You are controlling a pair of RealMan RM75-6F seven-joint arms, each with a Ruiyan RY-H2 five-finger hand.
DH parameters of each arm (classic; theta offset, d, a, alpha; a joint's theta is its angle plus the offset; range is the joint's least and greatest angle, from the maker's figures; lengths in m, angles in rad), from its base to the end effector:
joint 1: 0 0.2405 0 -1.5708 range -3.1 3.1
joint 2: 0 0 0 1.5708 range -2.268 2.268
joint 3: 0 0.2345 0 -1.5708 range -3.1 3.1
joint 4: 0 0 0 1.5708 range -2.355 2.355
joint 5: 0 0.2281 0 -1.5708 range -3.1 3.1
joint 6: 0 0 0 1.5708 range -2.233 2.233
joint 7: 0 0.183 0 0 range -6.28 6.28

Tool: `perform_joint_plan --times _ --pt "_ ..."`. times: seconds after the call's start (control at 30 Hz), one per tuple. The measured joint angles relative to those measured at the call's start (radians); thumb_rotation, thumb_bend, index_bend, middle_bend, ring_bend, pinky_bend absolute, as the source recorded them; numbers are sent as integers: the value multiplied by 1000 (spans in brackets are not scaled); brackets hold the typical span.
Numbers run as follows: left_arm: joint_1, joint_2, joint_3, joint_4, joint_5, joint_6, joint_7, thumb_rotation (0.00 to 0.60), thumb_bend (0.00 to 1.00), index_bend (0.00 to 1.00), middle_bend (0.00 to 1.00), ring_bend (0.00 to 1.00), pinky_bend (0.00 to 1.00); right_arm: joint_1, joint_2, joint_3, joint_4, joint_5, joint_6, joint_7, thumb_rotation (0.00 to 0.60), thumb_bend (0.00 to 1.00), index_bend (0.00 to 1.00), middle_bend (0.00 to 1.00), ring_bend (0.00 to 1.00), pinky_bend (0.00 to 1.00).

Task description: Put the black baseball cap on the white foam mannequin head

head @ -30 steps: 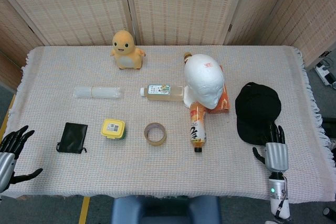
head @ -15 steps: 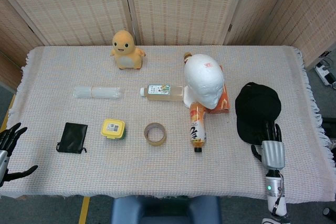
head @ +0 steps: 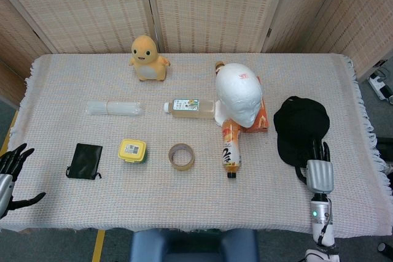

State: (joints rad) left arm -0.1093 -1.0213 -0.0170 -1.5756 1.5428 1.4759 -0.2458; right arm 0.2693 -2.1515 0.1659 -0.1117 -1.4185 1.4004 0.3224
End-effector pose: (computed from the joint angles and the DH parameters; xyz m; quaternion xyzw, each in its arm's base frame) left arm -0.3076 0.2211 0.1584 -0.5931 -0.4175 -0.4212 0.5445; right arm -0.3668 -0.2839 -0.0079 0.5558 -0.3481 0.3665 0.6600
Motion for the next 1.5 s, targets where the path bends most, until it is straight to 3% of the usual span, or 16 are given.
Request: perform_joint_plan --times 0.27,0.57,0.73,1.07,1.3,1.5 --pt "-2 -9 -9 3 -20 -7 18 600 126 130 0 0 61 34 -2 35 0 35 1 20 600 363 456 0 0 0" --pt "4 -13 -22 1 -40 2 33 600 126 133 0 0 62 69 25 96 -10 89 53 94 600 385 609 4 0 0" --pt "6 -16 -24 -2 -43 5 49 600 125 133 0 0 62 95 58 132 -25 122 79 123 600 379 703 66 0 0" --pt "11 -22 -26 -6 -44 12 74 600 126 131 0 0 62 98 83 137 -42 130 64 126 600 354 851 168 0 0" --pt "13 -25 -27 0 -42 17 78 600 128 129 0 0 61 108 85 139 -58 131 84 130 600 353 865 177 0 0" --pt "15 -26 -27 3 -38 19 80 600 131 124 0 0 60 183 111 203 -95 172 133 139 600 353 867 182 0 0"
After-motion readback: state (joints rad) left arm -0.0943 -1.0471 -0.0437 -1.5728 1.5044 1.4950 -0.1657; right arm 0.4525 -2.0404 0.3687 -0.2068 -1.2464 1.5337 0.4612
